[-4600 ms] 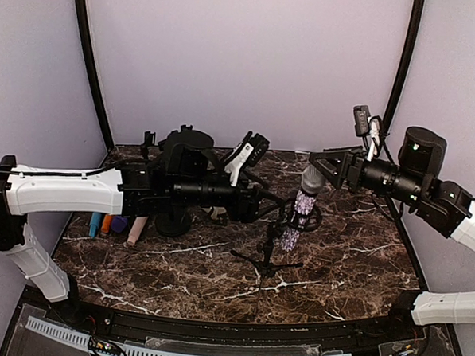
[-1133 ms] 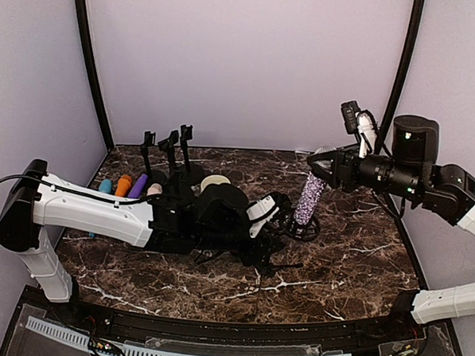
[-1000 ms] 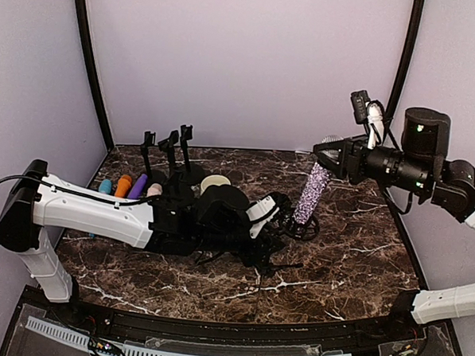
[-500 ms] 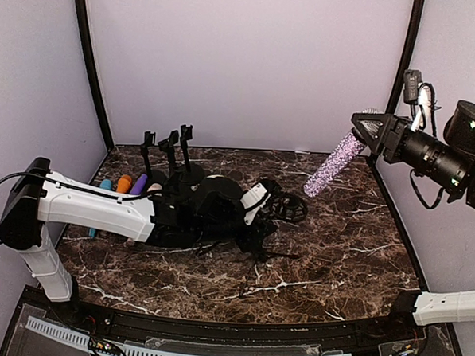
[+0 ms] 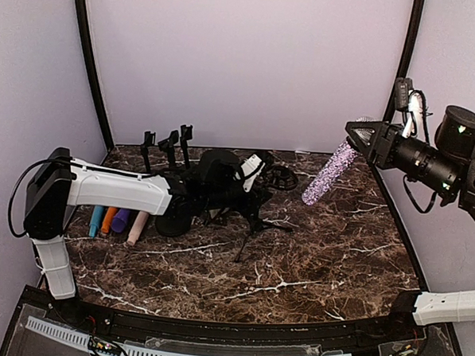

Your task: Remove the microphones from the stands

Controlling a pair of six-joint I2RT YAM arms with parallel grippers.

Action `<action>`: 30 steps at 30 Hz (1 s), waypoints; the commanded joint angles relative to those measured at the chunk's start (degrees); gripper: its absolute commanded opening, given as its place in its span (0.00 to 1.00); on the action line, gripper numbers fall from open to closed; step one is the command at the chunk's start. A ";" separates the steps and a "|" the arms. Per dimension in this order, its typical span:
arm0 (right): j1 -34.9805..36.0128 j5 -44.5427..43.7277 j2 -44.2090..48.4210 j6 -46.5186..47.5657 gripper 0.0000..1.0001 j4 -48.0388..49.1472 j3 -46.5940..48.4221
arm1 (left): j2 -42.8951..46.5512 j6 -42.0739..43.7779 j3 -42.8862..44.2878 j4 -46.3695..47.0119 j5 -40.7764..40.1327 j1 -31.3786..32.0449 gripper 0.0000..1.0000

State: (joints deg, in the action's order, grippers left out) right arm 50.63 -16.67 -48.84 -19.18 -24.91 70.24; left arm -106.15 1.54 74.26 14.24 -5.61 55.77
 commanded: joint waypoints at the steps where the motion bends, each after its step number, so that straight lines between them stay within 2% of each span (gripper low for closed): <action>1: 0.44 -0.66 1.25 -0.95 0.16 4.37 -0.10 | -0.37 4.46 1.94 -0.16 0.52 -1.26 0.29; 3: 0.44 -0.29 1.24 -1.14 0.16 4.48 -0.10 | 0.31 4.33 2.33 -0.63 1.63 -1.32 0.58; 5: 0.48 0.14 1.13 -1.32 0.16 4.75 -0.14 | 1.73 4.27 2.53 -1.16 2.34 -1.28 0.76; 9: 0.43 1.61 1.03 -1.48 0.16 5.60 -0.63 | 7.75 4.03 2.36 -2.54 3.85 -1.27 0.92; 13: 0.43 4.05 0.48 -1.81 0.16 7.22 -1.51 | 14.44 4.12 2.17 -4.44 8.87 -1.27 0.94; 19: 0.43 14.67 -0.96 -1.94 0.16 14.08 -3.74 | 17.73 -2.58 8.25 -11.71 25.06 0.09 0.90; 24: 0.43 27.15 -3.63 -2.11 0.16 19.12 -4.18 | 15.01 -5.26 12.34 -16.64 26.63 3.84 0.91; 30: 0.49 31.13 -4.64 -3.19 0.16 21.35 -4.32 | 11.66 -6.12 15.42 -19.04 27.63 5.16 0.93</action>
State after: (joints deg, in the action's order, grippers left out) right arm 50.63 8.99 -54.06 -21.30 -11.55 65.73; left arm -92.51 -2.59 87.77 -0.38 19.42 60.80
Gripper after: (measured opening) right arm 0.489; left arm 0.924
